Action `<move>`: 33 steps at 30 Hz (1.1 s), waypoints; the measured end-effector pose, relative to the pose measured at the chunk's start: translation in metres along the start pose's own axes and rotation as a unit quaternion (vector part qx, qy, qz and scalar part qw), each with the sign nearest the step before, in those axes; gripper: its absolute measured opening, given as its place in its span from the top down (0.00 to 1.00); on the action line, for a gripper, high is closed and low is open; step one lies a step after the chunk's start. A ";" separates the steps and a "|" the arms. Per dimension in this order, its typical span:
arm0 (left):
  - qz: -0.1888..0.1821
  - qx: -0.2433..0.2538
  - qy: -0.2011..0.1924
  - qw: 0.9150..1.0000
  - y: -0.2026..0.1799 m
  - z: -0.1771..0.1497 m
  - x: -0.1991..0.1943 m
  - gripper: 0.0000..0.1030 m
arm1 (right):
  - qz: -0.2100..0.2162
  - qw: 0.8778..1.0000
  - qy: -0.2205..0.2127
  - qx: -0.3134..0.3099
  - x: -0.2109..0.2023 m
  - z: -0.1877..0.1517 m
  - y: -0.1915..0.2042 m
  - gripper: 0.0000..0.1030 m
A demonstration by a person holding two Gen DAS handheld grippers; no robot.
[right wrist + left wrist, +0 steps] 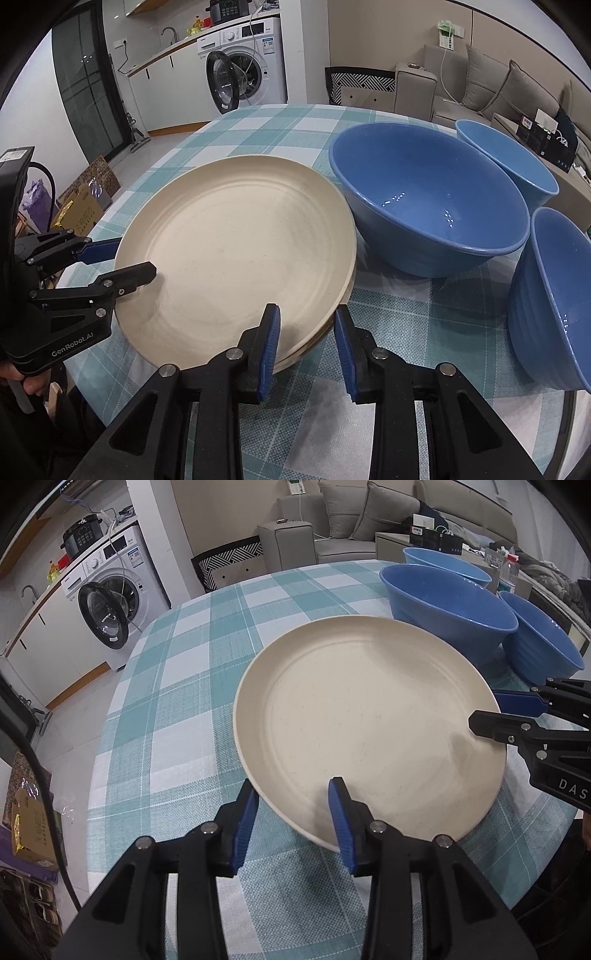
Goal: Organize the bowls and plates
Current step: 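Open both tools to release the cream plates onto the stack, then move both tools back toward the blue bowls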
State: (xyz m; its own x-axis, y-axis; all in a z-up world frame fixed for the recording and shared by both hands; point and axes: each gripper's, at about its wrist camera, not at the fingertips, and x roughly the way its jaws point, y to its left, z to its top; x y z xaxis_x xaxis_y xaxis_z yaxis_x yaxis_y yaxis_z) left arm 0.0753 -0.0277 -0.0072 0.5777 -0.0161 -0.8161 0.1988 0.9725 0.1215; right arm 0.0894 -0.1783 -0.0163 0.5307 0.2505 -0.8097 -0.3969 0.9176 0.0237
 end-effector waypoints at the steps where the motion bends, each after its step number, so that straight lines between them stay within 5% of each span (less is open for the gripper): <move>1: 0.000 0.001 0.001 1.000 0.000 0.000 0.001 0.60 | 0.001 1.000 0.001 0.000 0.000 0.000 0.000 0.71; 12: -0.004 0.010 0.007 1.000 -0.003 -0.002 0.003 0.52 | 0.001 1.000 0.002 -0.001 0.003 -0.002 0.000 0.70; 21: -0.022 0.009 0.005 1.000 -0.002 -0.001 0.003 0.43 | 0.024 1.000 -0.009 0.002 -0.002 -0.001 0.000 0.52; 23: -0.026 0.006 0.001 1.000 0.000 0.000 0.001 0.31 | 0.023 1.000 -0.011 0.004 -0.003 -0.001 -0.001 0.48; 33: -0.061 -0.023 -0.034 0.997 0.014 0.004 -0.019 0.06 | 0.030 0.999 -0.034 0.021 -0.017 0.005 -0.006 0.05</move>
State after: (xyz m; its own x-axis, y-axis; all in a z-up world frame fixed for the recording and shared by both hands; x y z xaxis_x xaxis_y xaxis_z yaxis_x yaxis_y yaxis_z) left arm 0.0708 -0.0147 0.0121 0.6046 -0.1484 -0.7826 0.2351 0.9720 -0.0027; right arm 0.0861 -0.1868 0.0005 0.5570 0.3240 -0.7647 -0.3976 0.9124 0.0970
